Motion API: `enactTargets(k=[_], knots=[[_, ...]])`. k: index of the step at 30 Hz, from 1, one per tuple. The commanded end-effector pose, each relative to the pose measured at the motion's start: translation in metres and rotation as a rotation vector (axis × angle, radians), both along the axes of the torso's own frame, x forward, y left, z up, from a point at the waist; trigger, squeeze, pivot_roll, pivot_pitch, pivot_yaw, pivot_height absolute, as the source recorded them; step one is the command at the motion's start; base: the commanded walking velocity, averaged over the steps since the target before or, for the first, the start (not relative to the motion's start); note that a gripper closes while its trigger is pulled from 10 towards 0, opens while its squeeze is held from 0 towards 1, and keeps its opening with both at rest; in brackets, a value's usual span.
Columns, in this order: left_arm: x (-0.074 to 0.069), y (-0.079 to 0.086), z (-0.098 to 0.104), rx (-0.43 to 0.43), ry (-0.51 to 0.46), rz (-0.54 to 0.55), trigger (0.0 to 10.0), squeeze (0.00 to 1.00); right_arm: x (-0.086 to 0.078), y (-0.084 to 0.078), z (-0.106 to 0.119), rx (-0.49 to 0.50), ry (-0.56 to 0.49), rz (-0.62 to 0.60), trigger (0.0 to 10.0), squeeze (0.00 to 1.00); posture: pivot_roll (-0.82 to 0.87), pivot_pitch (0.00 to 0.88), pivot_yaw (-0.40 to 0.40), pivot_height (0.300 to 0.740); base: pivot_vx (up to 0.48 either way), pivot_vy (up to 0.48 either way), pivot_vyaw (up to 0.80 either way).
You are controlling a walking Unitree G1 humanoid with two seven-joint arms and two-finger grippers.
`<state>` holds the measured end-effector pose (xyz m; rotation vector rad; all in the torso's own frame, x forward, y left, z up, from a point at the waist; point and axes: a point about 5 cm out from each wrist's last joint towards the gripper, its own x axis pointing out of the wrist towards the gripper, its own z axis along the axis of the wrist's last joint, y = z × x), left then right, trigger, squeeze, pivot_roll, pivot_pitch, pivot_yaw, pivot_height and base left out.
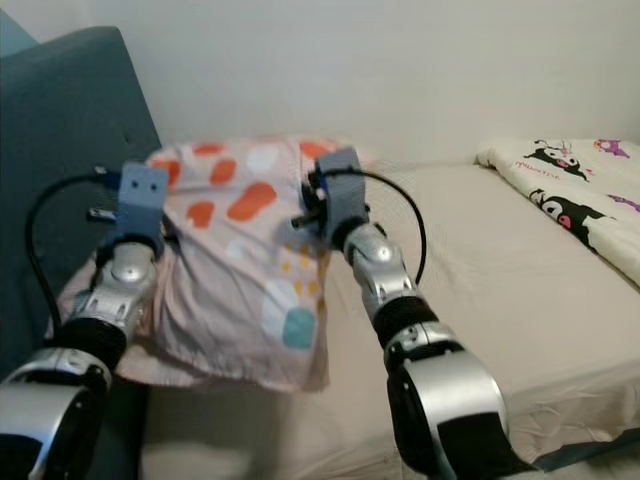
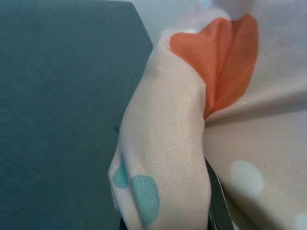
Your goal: Clean up the room
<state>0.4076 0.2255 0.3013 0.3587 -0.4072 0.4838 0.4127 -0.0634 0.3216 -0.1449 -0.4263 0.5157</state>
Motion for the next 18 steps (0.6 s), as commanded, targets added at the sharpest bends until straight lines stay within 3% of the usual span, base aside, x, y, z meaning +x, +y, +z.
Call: enactTargets(k=[1,3,4,5,6,7,10,12,18], knots=[[-0.007,0.031,-0.016,0.005,0.060,0.159,10.0,0.00,0.002,-0.005,-0.023,-0.033,0.055,-0.007,10.0,0.00,-0.03,0.203,0.015,0.586,0.000,0.000,0.00],[-0.006,0.027,-0.037,0.046,0.145,0.147,10.0,0.00,0.001,0.000,-0.044,-0.054,0.115,0.013,10.0,0.00,-0.03,0.208,0.012,0.586,0.000,0.000,0.00],[-0.006,0.027,-0.037,0.046,0.145,0.147,10.0,0.00,0.001,0.000,-0.044,-0.054,0.115,0.013,10.0,0.00,-0.03,0.208,0.012,0.586,0.000,0.000,0.00],[-0.005,0.024,-0.051,0.059,0.195,0.136,10.0,0.00,0.000,0.001,-0.057,-0.063,0.151,0.019,10.0,0.00,-0.03,0.209,0.011,0.586,0.000,0.000,0.00],[-0.007,0.017,-0.084,0.059,0.308,0.147,10.0,0.00,-0.003,-0.001,-0.084,-0.072,0.229,0.005,10.0,0.00,-0.03,0.216,0.009,0.586,0.000,0.000,0.00],[-0.007,0.017,-0.084,0.059,0.308,0.147,10.0,0.00,-0.003,-0.001,-0.084,-0.072,0.229,0.005,10.0,0.00,-0.03,0.216,0.009,0.586,0.000,0.000,0.00],[-0.010,-0.010,-0.123,0.082,0.418,0.044,10.0,0.00,-0.005,-0.013,-0.116,-0.027,0.341,-0.046,10.0,0.00,-0.02,0.234,0.008,0.586,0.000,0.000,0.00],[-0.013,-0.024,-0.139,0.058,0.443,0.011,10.0,0.00,-0.007,-0.022,-0.130,-0.001,0.394,-0.076,10.0,0.00,-0.02,0.241,0.012,0.586,0.000,0.000,0.00],[-0.017,-0.041,-0.157,-0.028,0.486,0.013,10.0,0.00,-0.007,-0.036,-0.143,0.049,0.460,-0.136,10.0,0.00,-0.02,0.258,0.020,0.586,0.000,0.000,0.00]])
